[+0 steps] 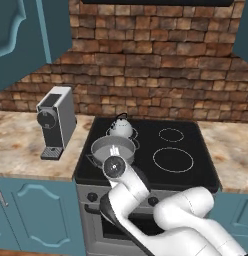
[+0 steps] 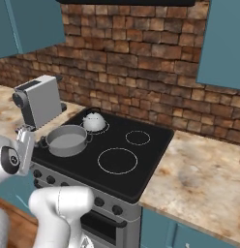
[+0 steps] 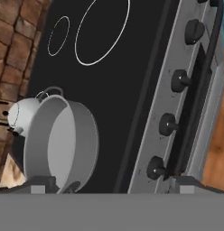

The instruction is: Pick the kettle from the cabinet and place it on a stove burner. Then pick the pot from the counter and place it on another stove burner. Finally, turn both burners on.

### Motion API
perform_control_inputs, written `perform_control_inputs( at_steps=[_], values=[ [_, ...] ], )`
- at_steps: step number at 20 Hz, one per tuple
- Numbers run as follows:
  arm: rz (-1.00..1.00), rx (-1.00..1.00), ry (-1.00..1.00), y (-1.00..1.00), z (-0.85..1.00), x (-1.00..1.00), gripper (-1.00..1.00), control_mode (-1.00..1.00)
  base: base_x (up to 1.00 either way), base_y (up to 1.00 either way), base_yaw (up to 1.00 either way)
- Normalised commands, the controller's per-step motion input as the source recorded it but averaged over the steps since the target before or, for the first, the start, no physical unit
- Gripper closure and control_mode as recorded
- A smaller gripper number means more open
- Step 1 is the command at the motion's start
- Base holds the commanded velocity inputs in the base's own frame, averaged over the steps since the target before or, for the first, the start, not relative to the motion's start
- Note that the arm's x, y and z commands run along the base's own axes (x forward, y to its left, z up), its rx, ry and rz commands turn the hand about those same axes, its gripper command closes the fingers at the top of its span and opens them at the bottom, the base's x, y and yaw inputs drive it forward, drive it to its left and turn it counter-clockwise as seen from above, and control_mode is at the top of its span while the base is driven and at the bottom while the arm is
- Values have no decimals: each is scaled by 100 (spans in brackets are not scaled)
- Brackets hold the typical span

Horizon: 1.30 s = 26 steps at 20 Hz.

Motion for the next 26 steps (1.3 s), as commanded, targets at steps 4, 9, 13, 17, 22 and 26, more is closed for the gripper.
perform_control_inputs(
  at_steps=[4,9,13,17,22,26],
  values=[
    [2,-9,-6,6,0,-33,-100,-100,0,0,0],
    [4,-7,0,5,-13,-12,-100,-100,0,0,0],
    [3,-8,0,1,-19,-3,-100,-100,0,0,0],
    [0,-11,-4,2,-7,-20,-100,-100,0,0,0],
    [0,-16,-4,17,-12,-21,-100,-100,0,0,0],
    [0,-15,-4,13,-14,-17,-100,-100,0,0,0]
  ],
)
